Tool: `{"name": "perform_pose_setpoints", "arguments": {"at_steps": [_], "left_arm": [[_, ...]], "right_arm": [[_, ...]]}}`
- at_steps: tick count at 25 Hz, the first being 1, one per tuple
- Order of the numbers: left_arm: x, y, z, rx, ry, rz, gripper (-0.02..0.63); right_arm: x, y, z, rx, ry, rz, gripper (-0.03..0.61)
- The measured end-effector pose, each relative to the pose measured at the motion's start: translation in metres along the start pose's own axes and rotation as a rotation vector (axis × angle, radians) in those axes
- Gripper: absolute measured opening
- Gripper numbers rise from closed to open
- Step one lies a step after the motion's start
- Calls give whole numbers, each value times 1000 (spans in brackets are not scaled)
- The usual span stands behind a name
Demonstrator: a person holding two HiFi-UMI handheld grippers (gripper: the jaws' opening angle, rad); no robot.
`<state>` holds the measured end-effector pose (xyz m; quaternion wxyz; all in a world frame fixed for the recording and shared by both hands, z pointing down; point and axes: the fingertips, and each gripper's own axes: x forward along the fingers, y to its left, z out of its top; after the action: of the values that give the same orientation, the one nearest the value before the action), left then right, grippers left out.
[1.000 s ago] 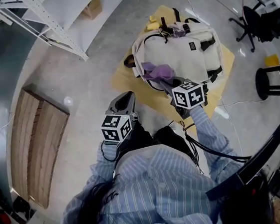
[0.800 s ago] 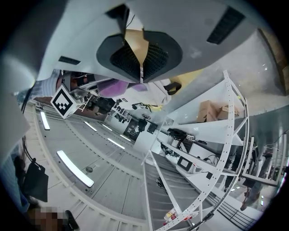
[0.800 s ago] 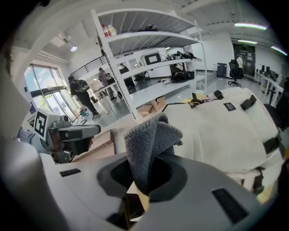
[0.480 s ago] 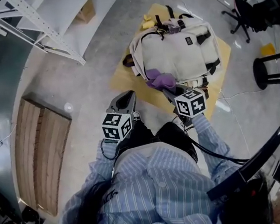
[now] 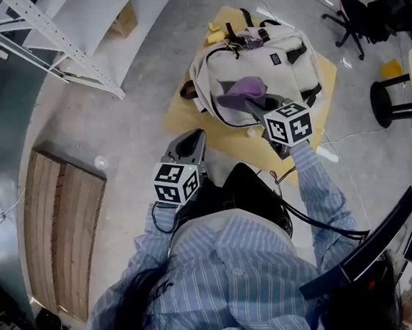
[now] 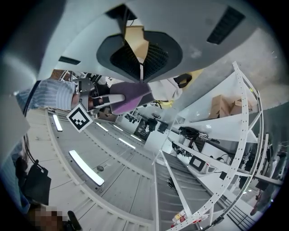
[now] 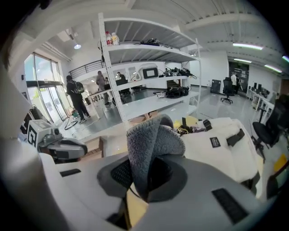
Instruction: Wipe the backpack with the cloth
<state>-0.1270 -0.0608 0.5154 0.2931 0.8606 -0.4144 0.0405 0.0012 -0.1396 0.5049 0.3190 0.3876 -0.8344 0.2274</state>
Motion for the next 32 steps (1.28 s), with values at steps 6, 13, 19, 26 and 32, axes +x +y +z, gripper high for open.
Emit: {"name": "perform_pose_setpoints", "arguments": {"at_steps": [6, 13, 19, 26, 32], "left_arm": [[-5, 11, 0, -13, -7, 35, 21], [-16, 21, 0, -30, -10, 94, 21], [-20, 23, -5, -72, -23, 169, 21], [-18, 27, -4, -99, -41, 221, 21], [2, 17, 2, -82, -37, 216, 21]], "right_arm": [[18, -40, 50, -81, -28, -51, 49], [55, -96, 103, -185, -23, -127, 49], [95, -141, 124, -287, 7, -214, 49], [102, -125, 71, -336, 100, -136, 49], [65, -106, 24, -245, 69, -61, 49]]}}
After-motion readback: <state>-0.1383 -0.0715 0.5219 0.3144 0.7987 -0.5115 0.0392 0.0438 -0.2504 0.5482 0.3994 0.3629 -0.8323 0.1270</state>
